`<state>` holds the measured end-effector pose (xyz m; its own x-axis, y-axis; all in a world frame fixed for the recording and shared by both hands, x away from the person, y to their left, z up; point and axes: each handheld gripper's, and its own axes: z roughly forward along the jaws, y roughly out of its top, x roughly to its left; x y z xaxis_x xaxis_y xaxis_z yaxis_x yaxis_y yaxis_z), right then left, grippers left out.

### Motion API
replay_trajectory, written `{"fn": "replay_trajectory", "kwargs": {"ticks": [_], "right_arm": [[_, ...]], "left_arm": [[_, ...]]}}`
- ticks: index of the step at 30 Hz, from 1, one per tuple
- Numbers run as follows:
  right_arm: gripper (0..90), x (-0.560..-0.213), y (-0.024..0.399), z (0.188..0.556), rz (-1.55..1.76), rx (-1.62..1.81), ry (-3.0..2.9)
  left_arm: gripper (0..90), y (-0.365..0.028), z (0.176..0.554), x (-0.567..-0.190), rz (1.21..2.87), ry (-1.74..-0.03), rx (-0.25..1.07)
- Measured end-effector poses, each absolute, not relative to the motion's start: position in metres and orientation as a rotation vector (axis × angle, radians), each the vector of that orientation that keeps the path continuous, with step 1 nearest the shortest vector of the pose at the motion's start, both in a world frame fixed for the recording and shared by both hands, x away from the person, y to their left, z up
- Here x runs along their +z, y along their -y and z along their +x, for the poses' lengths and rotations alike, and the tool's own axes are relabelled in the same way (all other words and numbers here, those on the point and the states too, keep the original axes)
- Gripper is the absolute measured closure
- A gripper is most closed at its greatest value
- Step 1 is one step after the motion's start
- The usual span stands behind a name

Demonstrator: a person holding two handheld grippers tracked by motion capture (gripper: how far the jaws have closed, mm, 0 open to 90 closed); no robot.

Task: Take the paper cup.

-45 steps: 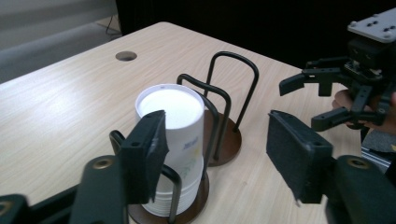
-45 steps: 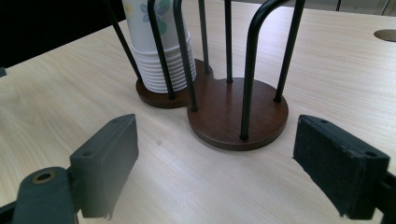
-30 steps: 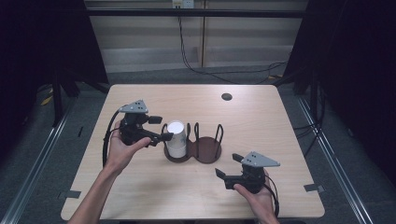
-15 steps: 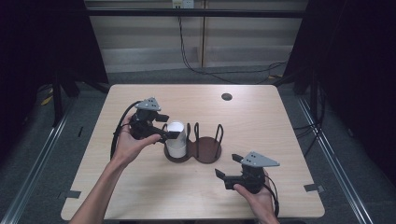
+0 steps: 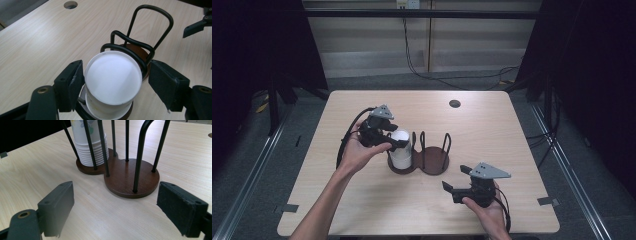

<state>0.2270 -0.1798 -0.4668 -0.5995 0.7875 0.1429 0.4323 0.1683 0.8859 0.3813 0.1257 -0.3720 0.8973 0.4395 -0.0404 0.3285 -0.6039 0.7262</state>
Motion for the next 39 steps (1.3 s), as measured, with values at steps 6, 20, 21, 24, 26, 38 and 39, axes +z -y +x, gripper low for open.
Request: {"fn": "replay_trajectory", "kwargs": {"ticks": [6,20,21,24,26,38,39], "right_arm": [[13.8,-0.467,0.18,0.227,1.16,1.407,-2.104],[13.9,-0.467,0.181,0.228,1.178,1.413,-2.105],[13.9,-0.467,0.181,0.228,1.174,1.407,-2.107],[13.9,-0.468,0.18,0.228,1.182,1.402,-2.111],[13.9,-0.468,0.18,0.228,1.182,1.403,-2.111],[14.0,-0.468,0.18,0.228,1.182,1.406,-2.113],[14.0,-0.468,0.18,0.228,1.183,1.406,-2.113]], "left_arm": [[29.0,-0.121,0.381,-0.374,2.3,-0.532,0.192],[34.1,-0.114,0.386,-0.378,2.358,-0.542,0.199],[34.1,-0.114,0.386,-0.378,2.355,-0.549,0.197],[33.7,-0.114,0.387,-0.38,2.369,-0.545,0.185],[33.5,-0.114,0.388,-0.38,2.371,-0.545,0.182],[34.7,-0.116,0.388,-0.375,2.314,-0.569,0.189],[34.7,-0.116,0.388,-0.374,2.303,-0.573,0.19]]}}
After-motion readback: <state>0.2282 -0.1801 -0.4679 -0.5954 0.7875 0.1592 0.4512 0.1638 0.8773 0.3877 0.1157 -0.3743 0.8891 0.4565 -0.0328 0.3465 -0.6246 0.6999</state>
